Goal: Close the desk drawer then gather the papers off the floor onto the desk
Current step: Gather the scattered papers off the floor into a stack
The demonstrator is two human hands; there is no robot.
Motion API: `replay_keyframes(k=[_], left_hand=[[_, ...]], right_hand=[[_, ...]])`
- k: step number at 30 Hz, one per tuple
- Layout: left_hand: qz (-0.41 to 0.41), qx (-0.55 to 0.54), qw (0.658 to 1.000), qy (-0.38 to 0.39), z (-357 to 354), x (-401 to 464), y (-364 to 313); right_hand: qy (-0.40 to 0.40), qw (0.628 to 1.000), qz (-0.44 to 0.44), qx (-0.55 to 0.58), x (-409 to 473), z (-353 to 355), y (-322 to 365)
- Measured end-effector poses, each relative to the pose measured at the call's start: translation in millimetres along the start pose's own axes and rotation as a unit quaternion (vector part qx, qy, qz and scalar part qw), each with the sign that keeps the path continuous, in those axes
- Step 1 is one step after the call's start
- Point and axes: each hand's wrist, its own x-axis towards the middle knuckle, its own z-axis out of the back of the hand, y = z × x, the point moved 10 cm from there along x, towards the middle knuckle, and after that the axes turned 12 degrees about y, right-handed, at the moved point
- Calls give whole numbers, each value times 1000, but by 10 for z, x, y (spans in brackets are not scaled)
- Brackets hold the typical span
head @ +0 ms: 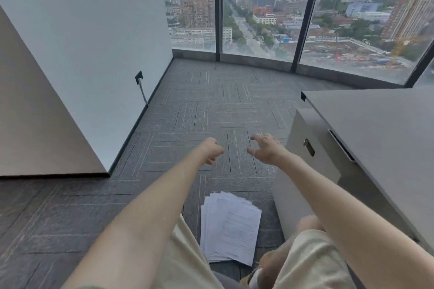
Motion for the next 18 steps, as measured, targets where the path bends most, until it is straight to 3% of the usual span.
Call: replay_keyframes(k=[9, 18], left_hand=[[106, -32, 994, 17, -363, 1283, 1085], [237, -21, 970, 50, -869, 2260, 2532]], right_hand=[[130, 989, -40, 64, 1611, -1149, -497], [229, 960, -96, 131, 2680, -2620, -1156]])
